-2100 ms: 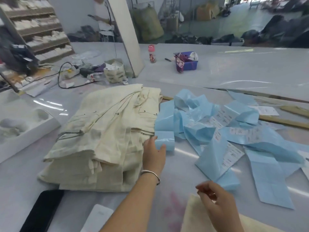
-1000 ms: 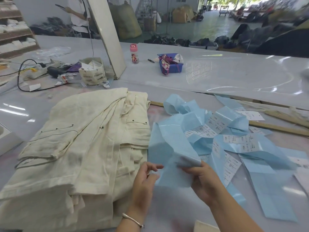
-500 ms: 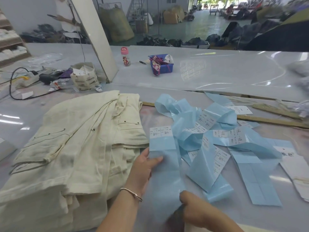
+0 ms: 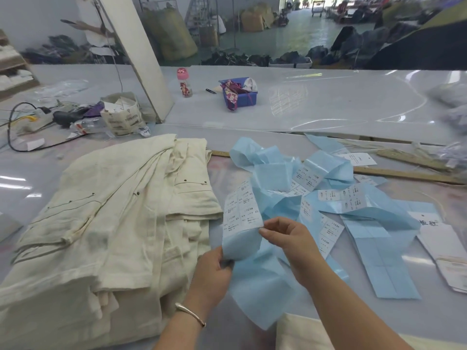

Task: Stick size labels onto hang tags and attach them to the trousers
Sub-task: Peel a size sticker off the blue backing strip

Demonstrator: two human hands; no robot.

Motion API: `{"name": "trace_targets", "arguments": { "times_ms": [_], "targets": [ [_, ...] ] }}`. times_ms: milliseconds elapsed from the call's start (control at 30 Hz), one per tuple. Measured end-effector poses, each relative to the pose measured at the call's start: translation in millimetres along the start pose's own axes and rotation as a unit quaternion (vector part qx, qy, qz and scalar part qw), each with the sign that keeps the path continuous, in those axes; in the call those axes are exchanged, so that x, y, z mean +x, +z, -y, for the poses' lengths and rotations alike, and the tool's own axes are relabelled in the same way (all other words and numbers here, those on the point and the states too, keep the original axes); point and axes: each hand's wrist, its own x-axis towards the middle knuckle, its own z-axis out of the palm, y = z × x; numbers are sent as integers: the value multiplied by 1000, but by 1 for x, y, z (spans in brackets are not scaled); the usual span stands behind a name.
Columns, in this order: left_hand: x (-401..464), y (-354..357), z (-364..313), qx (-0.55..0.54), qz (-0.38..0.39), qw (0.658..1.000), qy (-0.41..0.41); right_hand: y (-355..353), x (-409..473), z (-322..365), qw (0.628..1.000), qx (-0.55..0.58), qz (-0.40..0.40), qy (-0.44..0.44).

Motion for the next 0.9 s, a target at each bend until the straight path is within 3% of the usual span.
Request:
{"name": "trace_targets", "arguments": {
  "times_ms": [67, 133, 233, 267, 300, 333, 400, 467, 533, 667, 800, 900],
  "targets": [
    [2, -6, -5, -47, 12, 999, 2, 1, 1, 3, 1000, 8, -1, -21],
    [9, -14, -11, -228, 81, 970, -16, 0, 0, 5, 999, 1, 26, -37],
    [15, -32, -25, -517, 248, 817, -63, -6, -5, 5, 996, -20, 77, -43],
    [18, -37, -29, -568, 254, 776, -104, -8, -6, 4, 994, -32, 91, -42],
    [22, -39, -31, -581, 236, 766, -140, -9, -7, 4, 992, -51, 107, -41],
    [25, -39, -31, -555, 203, 790, -165, -9, -9, 5, 989, -80, 121, -39],
    [31, -31, -33, -433, 115, 870, -204, -8, -11, 6, 976, -168, 135, -41],
    [34, -20, -39, -356, 29, 908, -219, -6, -10, 6, 939, -320, 102, -76],
    [33, -12, -42, -347, -30, 915, -203, -4, -11, 8, 899, -414, 32, -139],
    [29, -6, -46, -316, -73, 931, -167, -5, -12, 16, 885, -367, -83, -276],
    [27, -1, -49, -314, -69, 935, -153, -2, -9, 28, 820, -447, -69, -350],
    [25, 0, -53, -358, -46, 918, -166, -1, -8, 31, 804, -486, -45, -340]
  ]
}}
